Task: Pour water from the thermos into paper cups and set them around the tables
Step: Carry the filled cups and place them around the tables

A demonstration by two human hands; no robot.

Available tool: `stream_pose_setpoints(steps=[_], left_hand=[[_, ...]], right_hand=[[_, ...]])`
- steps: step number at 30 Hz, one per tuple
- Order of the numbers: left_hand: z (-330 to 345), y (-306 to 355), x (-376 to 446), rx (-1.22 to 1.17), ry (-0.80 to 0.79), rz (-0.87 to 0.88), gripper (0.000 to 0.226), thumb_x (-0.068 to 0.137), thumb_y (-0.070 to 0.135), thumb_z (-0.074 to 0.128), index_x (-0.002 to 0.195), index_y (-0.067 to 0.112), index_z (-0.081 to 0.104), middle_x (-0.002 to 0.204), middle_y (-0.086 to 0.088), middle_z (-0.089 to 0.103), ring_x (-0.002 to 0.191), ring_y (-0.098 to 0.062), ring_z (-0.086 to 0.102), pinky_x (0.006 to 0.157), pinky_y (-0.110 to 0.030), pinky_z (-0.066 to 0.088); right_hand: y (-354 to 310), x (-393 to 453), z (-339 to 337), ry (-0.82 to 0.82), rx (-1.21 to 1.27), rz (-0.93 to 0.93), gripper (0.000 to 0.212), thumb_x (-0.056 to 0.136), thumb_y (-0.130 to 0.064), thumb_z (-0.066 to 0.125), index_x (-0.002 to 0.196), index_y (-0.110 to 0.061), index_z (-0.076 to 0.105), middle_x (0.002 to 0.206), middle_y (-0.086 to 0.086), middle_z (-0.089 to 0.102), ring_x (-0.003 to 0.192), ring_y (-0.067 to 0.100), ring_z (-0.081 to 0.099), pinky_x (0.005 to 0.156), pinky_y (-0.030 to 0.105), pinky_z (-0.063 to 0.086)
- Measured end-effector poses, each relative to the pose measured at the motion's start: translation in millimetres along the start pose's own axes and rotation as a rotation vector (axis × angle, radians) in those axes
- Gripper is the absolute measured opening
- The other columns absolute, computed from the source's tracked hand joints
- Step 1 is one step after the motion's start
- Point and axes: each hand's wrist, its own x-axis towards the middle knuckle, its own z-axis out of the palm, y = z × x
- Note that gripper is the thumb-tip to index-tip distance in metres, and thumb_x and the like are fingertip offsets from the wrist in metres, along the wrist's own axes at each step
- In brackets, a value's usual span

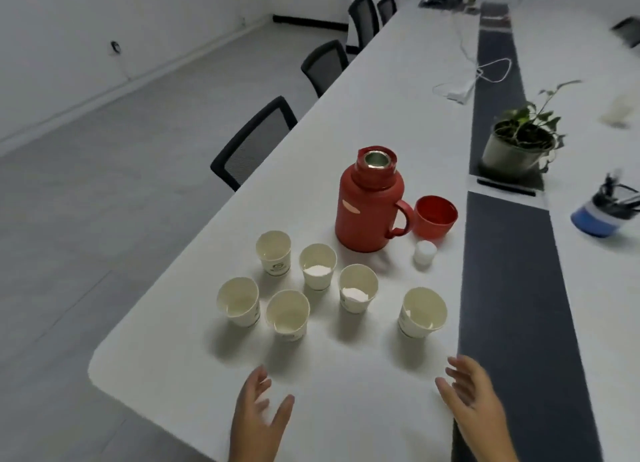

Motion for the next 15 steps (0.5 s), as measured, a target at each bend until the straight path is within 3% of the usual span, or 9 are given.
stream_pose_setpoints(steps=[6, 9, 12, 15], left_hand=[[20.0, 22.3, 100.5, 0.170, -0.073, 0.083, 0.128, 0.047, 0.036, 0.110, 0.158, 0.017, 0.047, 0.145, -0.003, 0.060, 0.126, -0.025, 0.064, 0.102, -0.045, 0.056], [24.5, 25.4, 117.7, 0.136, -0.156, 0.155, 0.126, 0.042, 0.032, 0.109, 0.151, 0.016, 0.049, 0.139, 0.006, 0.065, 0.128, -0.020, 0.063, 0.106, -0.039, 0.052], [22.4, 34.4, 122.4, 0.069, -0.258, 0.162, 0.116, 0.046, 0.021, 0.110, 0.148, 0.014, 0.054, 0.140, 0.015, 0.066, 0.130, -0.008, 0.064, 0.113, -0.027, 0.047], [18.2, 37.3, 121.7, 0.088, -0.267, 0.173, 0.102, 0.046, 0.023, 0.109, 0.137, 0.025, 0.062, 0.131, 0.018, 0.069, 0.121, -0.009, 0.069, 0.106, -0.029, 0.052]], right_hand=[[-5.2, 40.5, 28.5, 0.119, 0.044, 0.174, 0.091, 0.077, -0.018, 0.096, 0.149, -0.042, 0.046, 0.148, -0.015, 0.058, 0.136, 0.015, 0.059, 0.116, 0.049, 0.047], [-17.9, 46.9, 43.6, 0.153, 0.053, 0.221, 0.106, 0.068, -0.020, 0.101, 0.151, -0.050, 0.042, 0.153, -0.016, 0.054, 0.137, 0.015, 0.056, 0.111, 0.049, 0.049], [-34.3, 49.4, 55.9, 0.233, 0.060, 0.207, 0.104, 0.063, -0.019, 0.102, 0.145, -0.052, 0.047, 0.145, -0.018, 0.059, 0.128, 0.015, 0.059, 0.106, 0.048, 0.048], [-62.3, 50.2, 68.3, 0.298, 0.069, 0.194, 0.085, 0.064, -0.022, 0.102, 0.134, -0.044, 0.058, 0.127, -0.015, 0.070, 0.117, 0.017, 0.066, 0.101, 0.047, 0.051]])
